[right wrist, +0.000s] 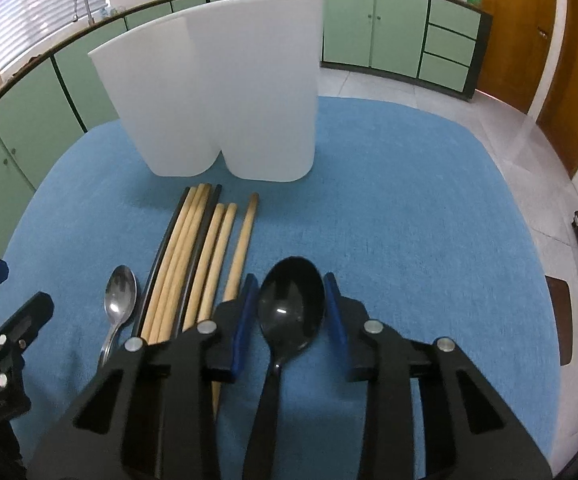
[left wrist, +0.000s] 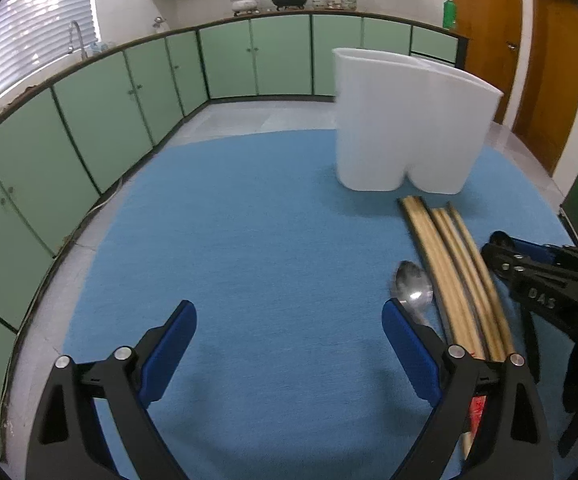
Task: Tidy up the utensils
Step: 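Grasp the metal spoon with the left tool while the right tool grasps the black spoon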
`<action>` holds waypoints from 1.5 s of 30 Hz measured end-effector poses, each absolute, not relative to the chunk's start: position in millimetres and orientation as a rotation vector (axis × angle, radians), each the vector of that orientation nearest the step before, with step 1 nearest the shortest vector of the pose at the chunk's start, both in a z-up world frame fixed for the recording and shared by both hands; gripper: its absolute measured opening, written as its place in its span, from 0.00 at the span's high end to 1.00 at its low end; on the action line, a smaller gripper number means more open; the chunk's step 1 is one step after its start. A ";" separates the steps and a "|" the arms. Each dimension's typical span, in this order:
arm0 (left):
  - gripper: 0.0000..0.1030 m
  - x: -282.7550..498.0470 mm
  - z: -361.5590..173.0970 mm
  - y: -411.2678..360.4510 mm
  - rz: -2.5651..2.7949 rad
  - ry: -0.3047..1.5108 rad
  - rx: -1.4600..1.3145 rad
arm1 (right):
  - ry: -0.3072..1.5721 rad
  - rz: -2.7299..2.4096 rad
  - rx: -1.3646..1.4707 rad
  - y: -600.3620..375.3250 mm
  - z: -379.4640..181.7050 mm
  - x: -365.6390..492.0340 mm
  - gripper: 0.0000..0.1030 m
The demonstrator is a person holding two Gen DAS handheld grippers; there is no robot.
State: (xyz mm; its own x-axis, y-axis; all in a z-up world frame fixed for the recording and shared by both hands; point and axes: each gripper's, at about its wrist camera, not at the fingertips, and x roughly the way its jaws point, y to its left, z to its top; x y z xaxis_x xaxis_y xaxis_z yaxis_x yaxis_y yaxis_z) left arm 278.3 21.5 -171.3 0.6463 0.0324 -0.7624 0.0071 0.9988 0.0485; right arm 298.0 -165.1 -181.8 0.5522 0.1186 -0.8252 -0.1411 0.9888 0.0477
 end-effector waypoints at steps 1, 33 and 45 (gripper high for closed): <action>0.11 279.4 -171.9 16.4 -0.004 0.872 0.045 | 0.975 0.156 -0.020 -166.0 -180.7 296.7 0.69; 0.10 293.9 -193.8 -6.1 -0.010 0.942 0.053 | 0.986 0.162 0.002 -184.0 -187.5 302.3 0.60; 0.09 323.7 -193.7 -15.6 0.016 1.000 0.060 | 1.038 0.181 -0.001 -186.9 -180.8 323.0 0.65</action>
